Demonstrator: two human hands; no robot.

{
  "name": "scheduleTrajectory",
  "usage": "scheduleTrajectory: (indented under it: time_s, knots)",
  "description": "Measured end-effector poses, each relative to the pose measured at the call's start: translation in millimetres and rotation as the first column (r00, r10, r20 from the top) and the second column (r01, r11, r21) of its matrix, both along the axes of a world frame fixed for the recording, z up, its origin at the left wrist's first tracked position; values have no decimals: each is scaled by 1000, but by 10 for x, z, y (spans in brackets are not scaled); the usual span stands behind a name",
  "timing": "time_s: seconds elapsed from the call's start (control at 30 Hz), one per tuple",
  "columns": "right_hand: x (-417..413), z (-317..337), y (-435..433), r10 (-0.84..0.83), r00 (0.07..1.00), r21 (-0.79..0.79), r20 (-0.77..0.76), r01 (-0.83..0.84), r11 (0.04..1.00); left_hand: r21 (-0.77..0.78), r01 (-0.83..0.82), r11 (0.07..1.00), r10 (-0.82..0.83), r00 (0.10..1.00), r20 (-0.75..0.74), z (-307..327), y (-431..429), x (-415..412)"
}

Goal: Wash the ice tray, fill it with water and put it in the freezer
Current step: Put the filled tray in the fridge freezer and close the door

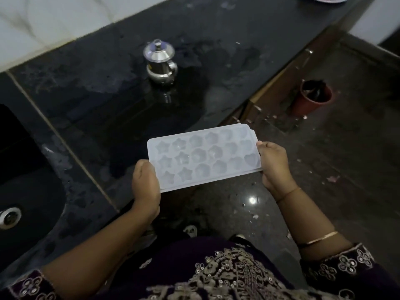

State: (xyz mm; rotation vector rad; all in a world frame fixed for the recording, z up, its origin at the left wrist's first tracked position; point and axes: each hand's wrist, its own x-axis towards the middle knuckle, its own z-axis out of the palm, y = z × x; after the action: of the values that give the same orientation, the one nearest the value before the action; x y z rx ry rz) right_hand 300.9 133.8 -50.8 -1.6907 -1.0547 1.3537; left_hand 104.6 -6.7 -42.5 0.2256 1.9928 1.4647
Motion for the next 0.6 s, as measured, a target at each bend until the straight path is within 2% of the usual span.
scheduleTrajectory:
  time_s: [0.1,0.4,0.6]
  knots:
    - [377,15,-38,-67,998,-13,-9,67,998,40,61,997,-61,998,-5,22,189,277]
    - [1597,82,-132,-279,958,0,-68,280,960,19,276,961,-275,961,-26,7,707,1325]
    - [2361,21,-163,-400,916,-2,-30,400,916,14,376,927,-376,926,-24,-108,1039,2027]
